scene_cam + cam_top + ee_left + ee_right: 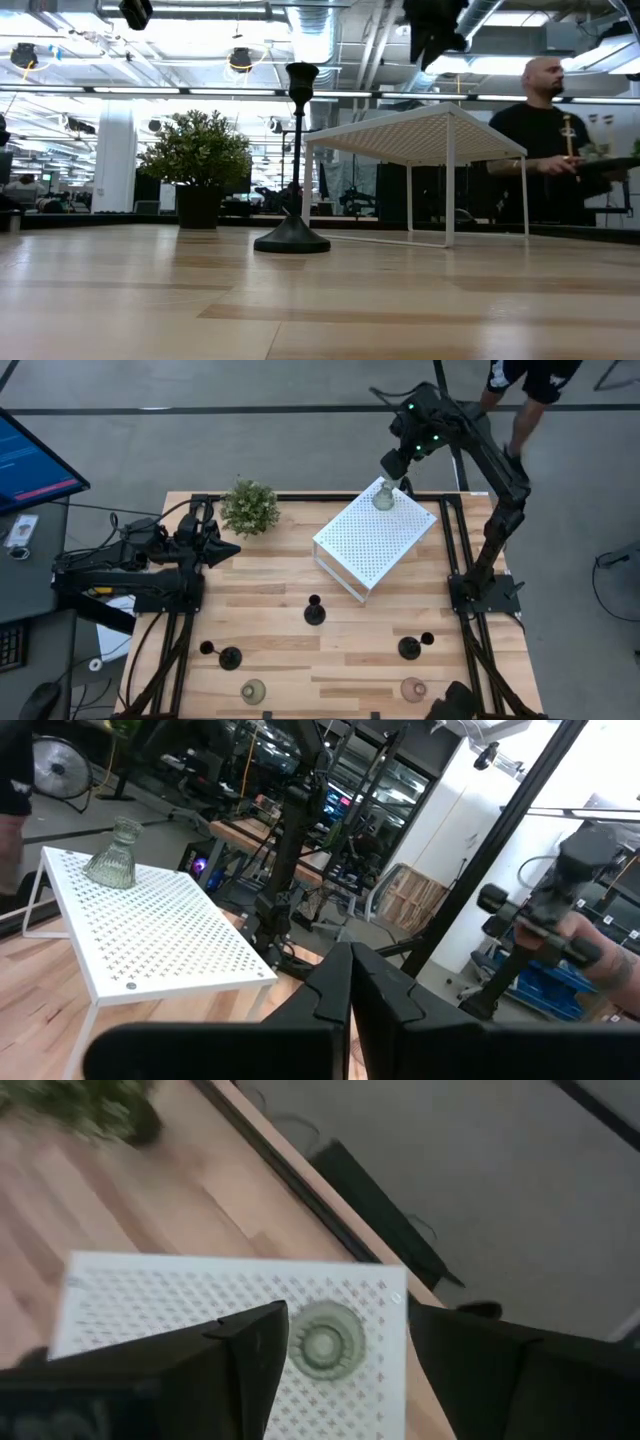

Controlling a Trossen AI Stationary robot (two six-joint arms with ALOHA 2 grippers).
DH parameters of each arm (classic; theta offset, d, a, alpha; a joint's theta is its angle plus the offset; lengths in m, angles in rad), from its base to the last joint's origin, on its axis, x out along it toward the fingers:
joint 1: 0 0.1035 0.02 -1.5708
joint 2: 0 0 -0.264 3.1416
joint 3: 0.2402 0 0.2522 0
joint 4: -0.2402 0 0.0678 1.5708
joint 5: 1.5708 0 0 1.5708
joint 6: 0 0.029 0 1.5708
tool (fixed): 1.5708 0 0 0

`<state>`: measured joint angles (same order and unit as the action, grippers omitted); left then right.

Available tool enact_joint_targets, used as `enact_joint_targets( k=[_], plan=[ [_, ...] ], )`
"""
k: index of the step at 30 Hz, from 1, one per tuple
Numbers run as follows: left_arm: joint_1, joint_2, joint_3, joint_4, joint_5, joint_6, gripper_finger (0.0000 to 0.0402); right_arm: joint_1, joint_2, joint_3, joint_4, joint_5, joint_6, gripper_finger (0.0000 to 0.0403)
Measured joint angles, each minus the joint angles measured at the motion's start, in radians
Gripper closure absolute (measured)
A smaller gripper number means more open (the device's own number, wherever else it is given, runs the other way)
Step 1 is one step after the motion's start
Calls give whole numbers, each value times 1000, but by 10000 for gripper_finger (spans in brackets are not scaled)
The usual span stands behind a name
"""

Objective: Pick & Place candle stick holders
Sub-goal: Put the pink glass candle holder on the shelf aligned with the other green candle holder

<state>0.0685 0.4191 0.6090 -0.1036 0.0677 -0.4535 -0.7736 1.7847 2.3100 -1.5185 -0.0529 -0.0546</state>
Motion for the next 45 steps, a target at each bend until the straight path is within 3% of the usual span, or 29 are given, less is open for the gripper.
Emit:
enact_joint_targets(
  k=[9, 23, 33, 45],
  plan=[
    [0, 0, 0, 0, 0, 0, 397, 48, -58, 35, -6, -39, 12, 207],
    [0, 0, 0, 0, 15, 3, 397, 234, -329, 36, -19, -54, 150, 223],
    [0, 0, 0, 0, 12, 3, 396, 616, -426, 18, -53, -48, 418, 239],
    [0, 1, 0, 0, 12, 3, 395, 1100, -399, -196, 9, 127, 584, 259]
  ],
)
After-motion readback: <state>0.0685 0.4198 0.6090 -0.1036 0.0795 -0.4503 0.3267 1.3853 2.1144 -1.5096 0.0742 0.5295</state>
